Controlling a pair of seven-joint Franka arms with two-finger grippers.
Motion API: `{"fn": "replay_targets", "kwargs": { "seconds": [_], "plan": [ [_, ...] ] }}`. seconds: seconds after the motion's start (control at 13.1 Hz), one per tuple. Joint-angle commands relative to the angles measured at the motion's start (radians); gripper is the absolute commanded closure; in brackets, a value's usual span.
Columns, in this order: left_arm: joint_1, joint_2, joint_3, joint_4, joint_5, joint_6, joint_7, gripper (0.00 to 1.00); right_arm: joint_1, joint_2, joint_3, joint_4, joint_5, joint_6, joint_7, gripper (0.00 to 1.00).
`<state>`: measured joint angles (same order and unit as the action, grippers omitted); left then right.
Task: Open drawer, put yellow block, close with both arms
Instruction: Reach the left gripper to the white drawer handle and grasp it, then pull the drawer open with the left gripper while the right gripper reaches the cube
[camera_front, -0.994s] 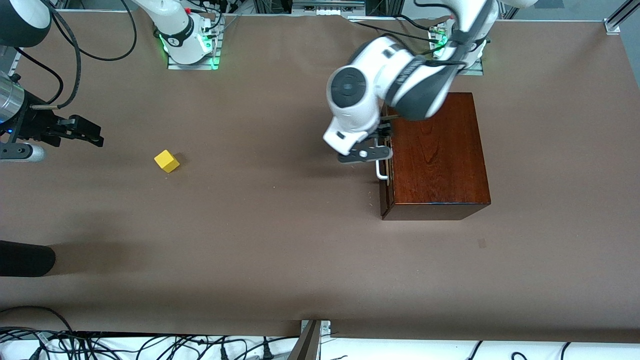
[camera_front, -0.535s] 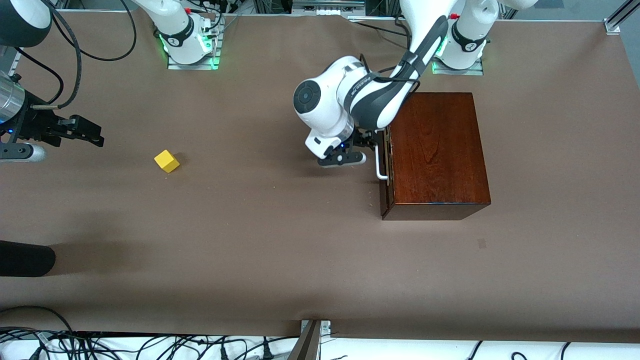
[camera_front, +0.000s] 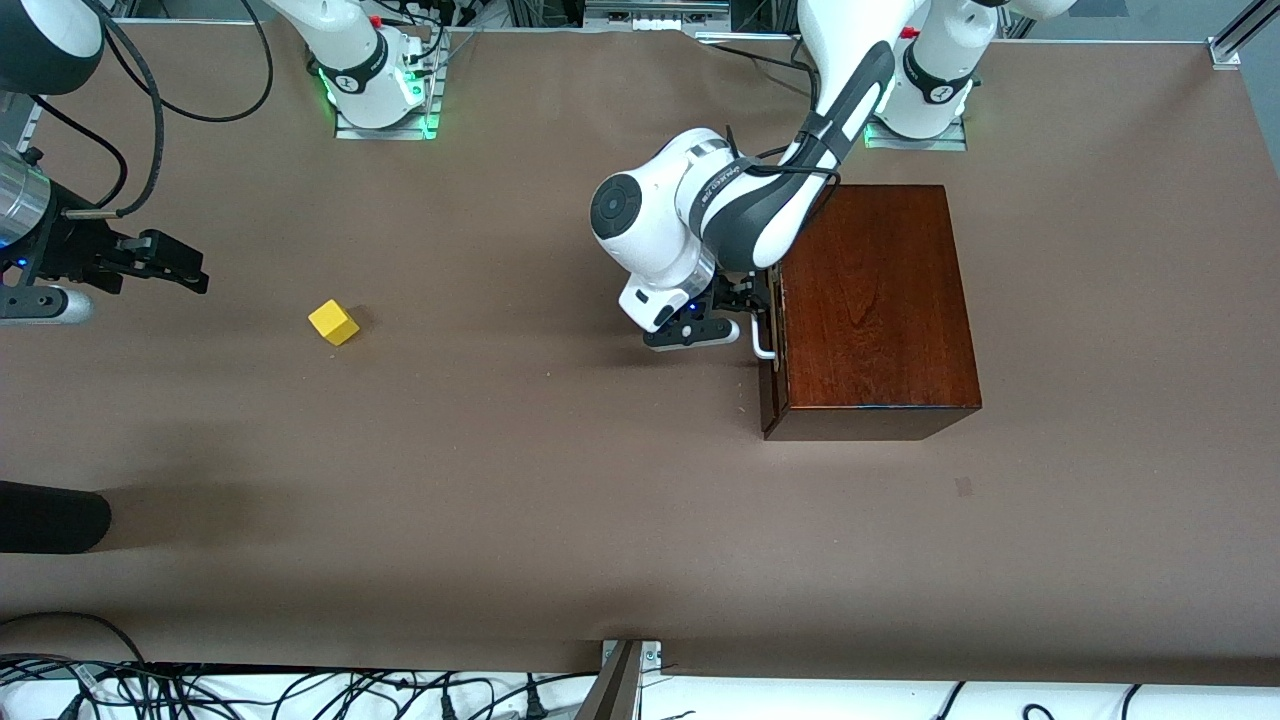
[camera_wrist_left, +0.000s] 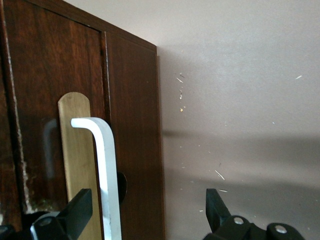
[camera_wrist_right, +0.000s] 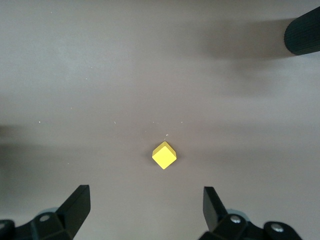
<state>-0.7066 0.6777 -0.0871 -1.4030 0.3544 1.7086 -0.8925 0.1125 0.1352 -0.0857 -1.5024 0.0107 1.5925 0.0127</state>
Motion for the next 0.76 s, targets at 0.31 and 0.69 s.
{"fn": "replay_targets", "kwargs": {
  "seconds": [0.31,0.69],
  "plan": [
    [0.006,0.040,0.000,0.026,0.012,0.018,0.000,0.00,-0.011,-0.005,-0.011,0.004,-0.001,-0.048,0.003,0.00],
    [0.009,0.062,0.000,0.038,-0.038,0.052,-0.011,0.00,-0.013,0.001,-0.029,-0.002,-0.003,-0.072,0.006,0.00]
  ]
}}
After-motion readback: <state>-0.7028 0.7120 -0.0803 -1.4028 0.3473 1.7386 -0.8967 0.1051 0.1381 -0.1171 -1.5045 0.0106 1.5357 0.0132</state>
